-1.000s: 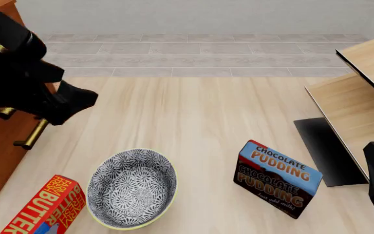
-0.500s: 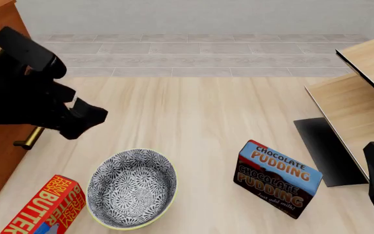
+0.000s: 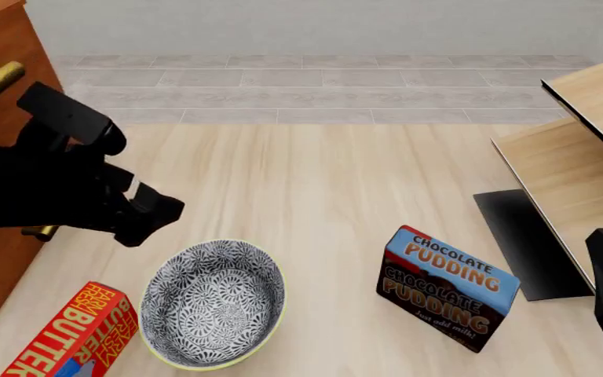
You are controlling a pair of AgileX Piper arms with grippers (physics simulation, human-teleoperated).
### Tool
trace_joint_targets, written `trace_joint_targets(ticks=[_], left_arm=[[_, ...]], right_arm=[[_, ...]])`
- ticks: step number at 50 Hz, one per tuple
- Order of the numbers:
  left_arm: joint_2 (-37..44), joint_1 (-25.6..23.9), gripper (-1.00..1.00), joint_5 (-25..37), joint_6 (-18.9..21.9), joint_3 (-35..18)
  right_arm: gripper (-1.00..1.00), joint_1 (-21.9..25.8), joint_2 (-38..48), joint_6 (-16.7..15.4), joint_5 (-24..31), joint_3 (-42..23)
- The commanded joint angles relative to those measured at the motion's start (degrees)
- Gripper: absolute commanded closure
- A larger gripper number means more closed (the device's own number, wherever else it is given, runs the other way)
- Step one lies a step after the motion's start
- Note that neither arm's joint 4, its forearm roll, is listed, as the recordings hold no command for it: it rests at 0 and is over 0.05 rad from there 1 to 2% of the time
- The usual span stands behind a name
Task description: Close the top drawer of the cabinet and put the bowl on top of it.
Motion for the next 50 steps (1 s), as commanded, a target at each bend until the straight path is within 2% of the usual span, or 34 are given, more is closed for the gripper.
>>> trace_joint_targets(ticks=[1, 11, 50], left_arm=[[-0.15, 1.2, -1.0, -1.15, -0.89, 1.84], [0.32, 2.32, -1.0, -2.9, -1.05, 3.43], [4.55, 1.56, -1.0, -8.96, -4.21, 7.79]], right_arm=[[-1.0, 0.0, -0.01, 0.02, -0.36, 0.37], [-1.0, 0.0, -0.02, 0.0, -0.37, 0.37], [-1.0, 0.0, -0.02, 0.01, -0.37, 0.37]])
